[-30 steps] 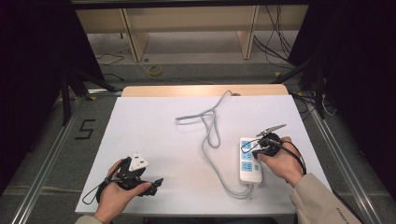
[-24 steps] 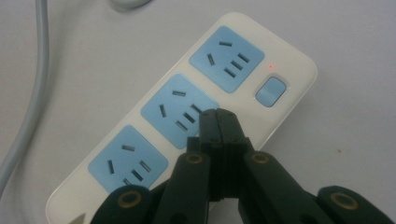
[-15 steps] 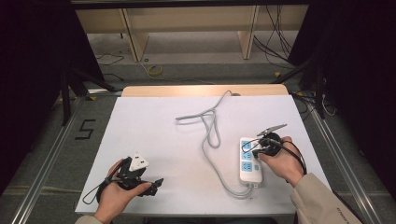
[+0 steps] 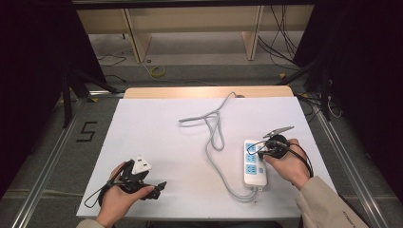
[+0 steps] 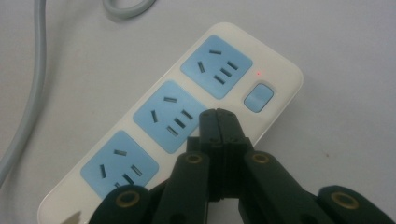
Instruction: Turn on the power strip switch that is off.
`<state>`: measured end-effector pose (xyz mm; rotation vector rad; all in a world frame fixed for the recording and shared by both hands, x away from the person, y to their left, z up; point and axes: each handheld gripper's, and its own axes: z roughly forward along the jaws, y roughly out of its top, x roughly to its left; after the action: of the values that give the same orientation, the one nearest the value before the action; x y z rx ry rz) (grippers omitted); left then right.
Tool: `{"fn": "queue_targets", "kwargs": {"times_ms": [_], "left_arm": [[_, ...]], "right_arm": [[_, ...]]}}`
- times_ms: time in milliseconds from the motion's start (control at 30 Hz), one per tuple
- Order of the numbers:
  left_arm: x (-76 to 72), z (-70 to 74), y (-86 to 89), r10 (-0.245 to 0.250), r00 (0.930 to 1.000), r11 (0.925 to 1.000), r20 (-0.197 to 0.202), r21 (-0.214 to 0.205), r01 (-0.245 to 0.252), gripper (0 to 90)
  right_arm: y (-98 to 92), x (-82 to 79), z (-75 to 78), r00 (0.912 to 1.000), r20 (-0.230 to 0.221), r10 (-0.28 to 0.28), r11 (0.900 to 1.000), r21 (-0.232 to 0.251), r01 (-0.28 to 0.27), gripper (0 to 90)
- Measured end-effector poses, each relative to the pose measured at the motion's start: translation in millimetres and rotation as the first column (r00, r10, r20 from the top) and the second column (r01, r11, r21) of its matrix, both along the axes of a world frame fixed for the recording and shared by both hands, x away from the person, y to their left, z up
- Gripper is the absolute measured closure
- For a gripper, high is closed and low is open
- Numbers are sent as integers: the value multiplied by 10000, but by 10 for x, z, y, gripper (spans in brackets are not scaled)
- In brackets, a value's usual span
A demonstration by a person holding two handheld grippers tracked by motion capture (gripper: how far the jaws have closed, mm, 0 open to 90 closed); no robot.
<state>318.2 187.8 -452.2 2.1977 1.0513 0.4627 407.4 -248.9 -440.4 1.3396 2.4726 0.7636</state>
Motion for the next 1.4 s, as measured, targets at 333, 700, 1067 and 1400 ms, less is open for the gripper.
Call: {"fn": "queue_targets", "kwargs": {"times_ms": [333, 700, 1067, 1400], "left_arm": [[-3, 1, -6, 7, 10000, 10000, 31, -12, -7, 79], [0, -2, -10, -16, 10000, 10000, 25, 3, 16, 79], [0, -2, -10, -10, 10000, 10000, 18, 0, 10, 79], [-1, -4, -10, -13, 10000, 10000, 24, 9, 13, 79]], "right_arm": [[-23, -14, 21, 9998, 189, 1, 9998, 176, -4, 871], [-34, -20, 28, 9996, 287, -48, 9997, 241, 41, 849], [-70, -31, 54, 9984, 569, -69, 9984, 565, 37, 810], [-114, -44, 69, 9950, 990, -131, 9976, 684, 63, 725]]}}
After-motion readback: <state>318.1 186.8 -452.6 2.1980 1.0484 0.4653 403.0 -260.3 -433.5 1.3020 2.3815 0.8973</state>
